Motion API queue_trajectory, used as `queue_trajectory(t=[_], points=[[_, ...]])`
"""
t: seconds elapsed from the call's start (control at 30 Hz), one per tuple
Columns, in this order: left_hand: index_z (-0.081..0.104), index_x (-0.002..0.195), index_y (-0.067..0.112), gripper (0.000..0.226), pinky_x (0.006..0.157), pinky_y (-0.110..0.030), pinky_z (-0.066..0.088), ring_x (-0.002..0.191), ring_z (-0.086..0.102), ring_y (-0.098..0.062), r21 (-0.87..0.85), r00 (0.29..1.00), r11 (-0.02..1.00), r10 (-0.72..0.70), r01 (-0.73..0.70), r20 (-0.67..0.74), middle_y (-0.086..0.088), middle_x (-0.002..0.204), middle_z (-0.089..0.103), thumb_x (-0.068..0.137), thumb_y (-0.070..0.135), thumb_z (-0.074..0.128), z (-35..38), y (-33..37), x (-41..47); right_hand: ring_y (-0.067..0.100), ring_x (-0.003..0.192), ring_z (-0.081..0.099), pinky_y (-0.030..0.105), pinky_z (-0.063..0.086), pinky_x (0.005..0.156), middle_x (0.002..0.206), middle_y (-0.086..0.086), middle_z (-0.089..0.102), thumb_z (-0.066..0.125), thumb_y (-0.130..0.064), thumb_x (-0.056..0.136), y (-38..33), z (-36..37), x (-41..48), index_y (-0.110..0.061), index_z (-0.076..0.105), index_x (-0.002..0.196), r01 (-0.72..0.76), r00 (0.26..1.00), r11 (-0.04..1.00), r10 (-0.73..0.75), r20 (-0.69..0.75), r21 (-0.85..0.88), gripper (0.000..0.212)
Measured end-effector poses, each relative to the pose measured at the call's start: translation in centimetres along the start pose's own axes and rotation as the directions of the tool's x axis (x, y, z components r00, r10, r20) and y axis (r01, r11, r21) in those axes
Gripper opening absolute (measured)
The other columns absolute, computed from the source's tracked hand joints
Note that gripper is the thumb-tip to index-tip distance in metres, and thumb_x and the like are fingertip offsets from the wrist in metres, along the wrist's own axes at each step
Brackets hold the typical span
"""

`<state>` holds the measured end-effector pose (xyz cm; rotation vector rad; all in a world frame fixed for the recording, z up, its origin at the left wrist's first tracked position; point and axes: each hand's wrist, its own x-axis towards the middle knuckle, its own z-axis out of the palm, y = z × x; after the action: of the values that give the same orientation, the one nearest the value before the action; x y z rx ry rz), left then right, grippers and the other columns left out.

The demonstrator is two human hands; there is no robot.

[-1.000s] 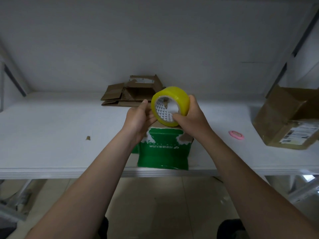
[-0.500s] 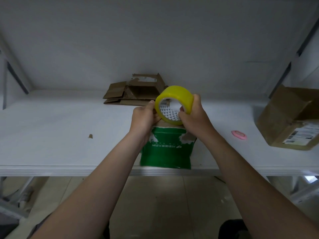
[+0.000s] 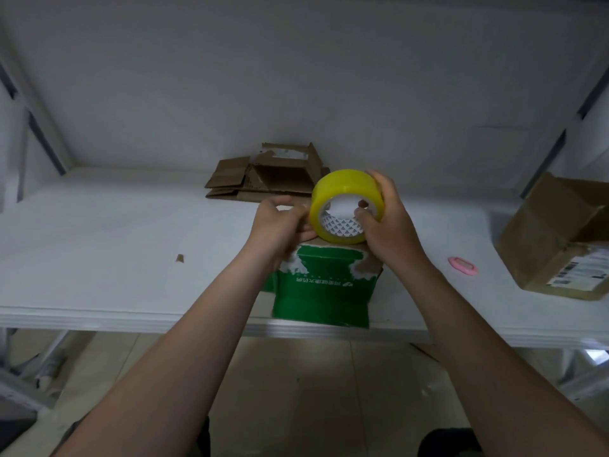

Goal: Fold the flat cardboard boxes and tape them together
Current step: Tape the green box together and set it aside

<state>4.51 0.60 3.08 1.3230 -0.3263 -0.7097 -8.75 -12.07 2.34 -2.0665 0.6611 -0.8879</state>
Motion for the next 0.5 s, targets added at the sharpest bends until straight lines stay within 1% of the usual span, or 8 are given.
queue_trajectory(t=[0.1, 0.17, 0.2, 0.27, 0.33, 0.37, 0.43, 0.5], points=[[0.047, 0.123, 0.009, 0.035, 0.067, -0.039, 0.064, 0.072, 0.076, -0.03, 0.161, 0.998, 0.986, 0.056, -0.05, -0.035, -0.02, 0.082, 0.075, 0.095, 0.0, 0.064, -0.3, 0.0, -0.1, 0.011, 0.107, 0.054, -0.001, 0.043, 0.063, 0.131, -0.005, 0.051, 0.063, -0.017, 0.097, -0.3, 0.4, -0.3, -0.033, 0.036, 0.149, 0.007, 1.0, 1.0, -0.008, -0.022, -0.016, 0.061], [0.049, 0.118, 0.012, 0.034, 0.065, -0.038, 0.064, 0.065, 0.075, -0.027, 0.234, 0.995, 0.97, 0.081, -0.068, -0.05, -0.015, 0.074, 0.075, 0.093, 0.002, 0.068, -0.6, 0.0, -0.1, 0.005, 0.101, 0.052, 0.003, 0.044, 0.064, 0.125, -0.011, 0.049, 0.072, -0.023, 0.092, -0.4, 0.7, -0.6, -0.032, 0.036, 0.149, -0.014, 0.999, 1.0, 0.014, -0.039, 0.004, 0.068], [0.049, 0.117, 0.013, 0.034, 0.065, -0.038, 0.064, 0.061, 0.074, -0.026, 0.264, 0.995, 0.962, 0.087, -0.069, -0.056, -0.013, 0.072, 0.074, 0.091, 0.004, 0.071, -0.8, 0.1, -0.1, 0.007, 0.101, 0.053, 0.007, 0.045, 0.066, 0.123, -0.012, 0.05, 0.074, -0.024, 0.091, -0.3, 1.0, -0.6, -0.031, 0.037, 0.148, -0.04, 0.998, 0.999, 0.04, -0.049, 0.014, 0.069], [0.048, 0.114, 0.014, 0.037, 0.061, -0.035, 0.062, 0.052, 0.067, -0.023, 0.312, 0.993, 0.948, 0.092, -0.067, -0.067, -0.012, 0.071, 0.072, 0.089, 0.006, 0.073, -1.2, 0.3, 0.0, 0.016, 0.106, 0.058, 0.019, 0.05, 0.074, 0.12, -0.008, 0.055, 0.069, -0.022, 0.093, -0.1, 1.4, -0.7, -0.029, 0.041, 0.145, -0.076, 0.995, 0.997, 0.076, -0.063, -0.009, 0.06], [0.045, 0.111, 0.015, 0.035, 0.051, -0.03, 0.052, 0.046, 0.056, -0.02, 0.375, 0.992, 0.924, 0.108, -0.078, -0.062, -0.012, 0.069, 0.069, 0.09, 0.006, 0.072, -1.5, 0.4, 0.2, 0.022, 0.108, 0.061, 0.037, 0.056, 0.085, 0.122, -0.002, 0.059, 0.061, -0.019, 0.097, -0.1, 1.6, -0.6, -0.029, 0.042, 0.144, -0.072, 0.995, 0.995, 0.068, -0.069, -0.065, 0.052], [0.044, 0.108, 0.016, 0.033, 0.049, -0.029, 0.046, 0.045, 0.052, -0.019, 0.416, 0.992, 0.905, 0.118, -0.084, -0.055, -0.01, 0.066, 0.068, 0.091, 0.006, 0.07, -1.6, 0.5, 0.2, 0.023, 0.108, 0.061, 0.042, 0.056, 0.089, 0.124, 0.0, 0.06, 0.057, -0.018, 0.099, -0.2, 1.6, -0.5, -0.03, 0.041, 0.144, -0.062, 0.996, 0.994, 0.056, -0.065, -0.094, 0.05], [0.044, 0.104, 0.017, 0.027, 0.046, -0.027, 0.039, 0.047, 0.049, -0.018, 0.47, 0.992, 0.879, 0.121, -0.086, -0.046, -0.005, 0.06, 0.067, 0.093, 0.005, 0.066, -1.8, 0.5, 0.2, 0.025, 0.109, 0.06, 0.037, 0.054, 0.087, 0.128, 0.002, 0.059, 0.053, -0.019, 0.101, -0.5, 1.6, -0.5, -0.03, 0.04, 0.146, -0.038, 0.998, 0.986, 0.03, -0.051, -0.165, 0.048], [0.044, 0.101, 0.018, 0.024, 0.042, -0.024, 0.038, 0.046, 0.052, -0.016, 0.471, 0.993, 0.879, 0.109, -0.078, -0.039, -0.003, 0.059, 0.067, 0.095, 0.004, 0.063, -2.0, 0.6, 0.1, 0.027, 0.108, 0.059, 0.032, 0.047, 0.08, 0.13, 0.003, 0.059, 0.051, -0.021, 0.101, -0.6, 1.5, -0.4, -0.03, 0.039, 0.146, -0.022, 0.999, 0.972, 0.013, -0.041, -0.233, 0.047]])
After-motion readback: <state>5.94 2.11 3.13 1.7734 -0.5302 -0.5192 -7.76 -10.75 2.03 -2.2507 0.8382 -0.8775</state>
